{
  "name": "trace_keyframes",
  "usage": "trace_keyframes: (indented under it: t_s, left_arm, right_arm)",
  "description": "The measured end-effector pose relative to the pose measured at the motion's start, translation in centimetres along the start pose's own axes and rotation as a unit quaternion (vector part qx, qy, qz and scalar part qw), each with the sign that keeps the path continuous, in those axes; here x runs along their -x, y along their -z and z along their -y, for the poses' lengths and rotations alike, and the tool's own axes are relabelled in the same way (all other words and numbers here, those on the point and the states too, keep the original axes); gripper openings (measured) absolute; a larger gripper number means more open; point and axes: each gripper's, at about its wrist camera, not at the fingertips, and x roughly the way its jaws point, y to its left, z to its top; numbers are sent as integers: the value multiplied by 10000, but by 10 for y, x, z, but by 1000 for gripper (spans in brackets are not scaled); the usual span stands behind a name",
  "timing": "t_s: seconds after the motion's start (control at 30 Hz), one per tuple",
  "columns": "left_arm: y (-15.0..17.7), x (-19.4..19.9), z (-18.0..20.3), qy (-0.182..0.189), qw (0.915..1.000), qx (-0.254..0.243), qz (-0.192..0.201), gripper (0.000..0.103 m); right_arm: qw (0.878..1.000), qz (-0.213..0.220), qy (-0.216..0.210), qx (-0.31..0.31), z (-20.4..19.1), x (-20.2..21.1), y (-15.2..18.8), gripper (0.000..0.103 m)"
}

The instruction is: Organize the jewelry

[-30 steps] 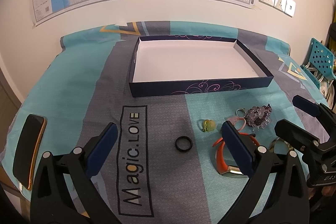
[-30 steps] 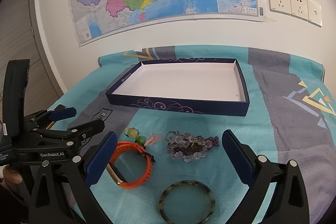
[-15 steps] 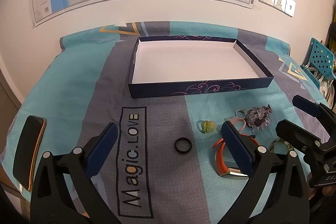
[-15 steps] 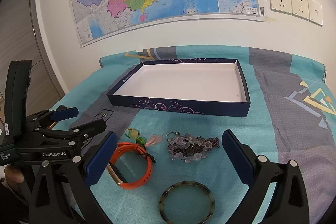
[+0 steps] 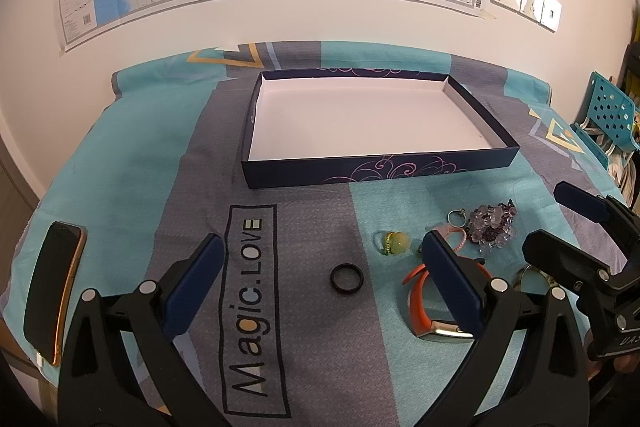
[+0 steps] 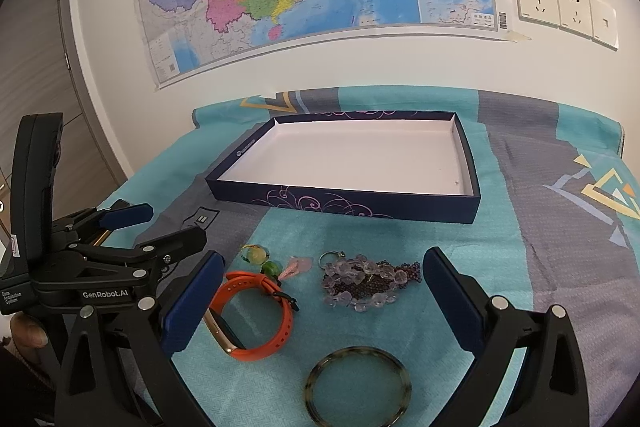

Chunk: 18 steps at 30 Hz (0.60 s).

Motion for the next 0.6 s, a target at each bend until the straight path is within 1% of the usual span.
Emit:
trace_keyframes:
  t_s: [0.6]
  left_arm:
    - [0,-2,5,13,10000,-21,-10,97]
  right_arm:
    - [9999,-70,-67,-52,2,1,1,97]
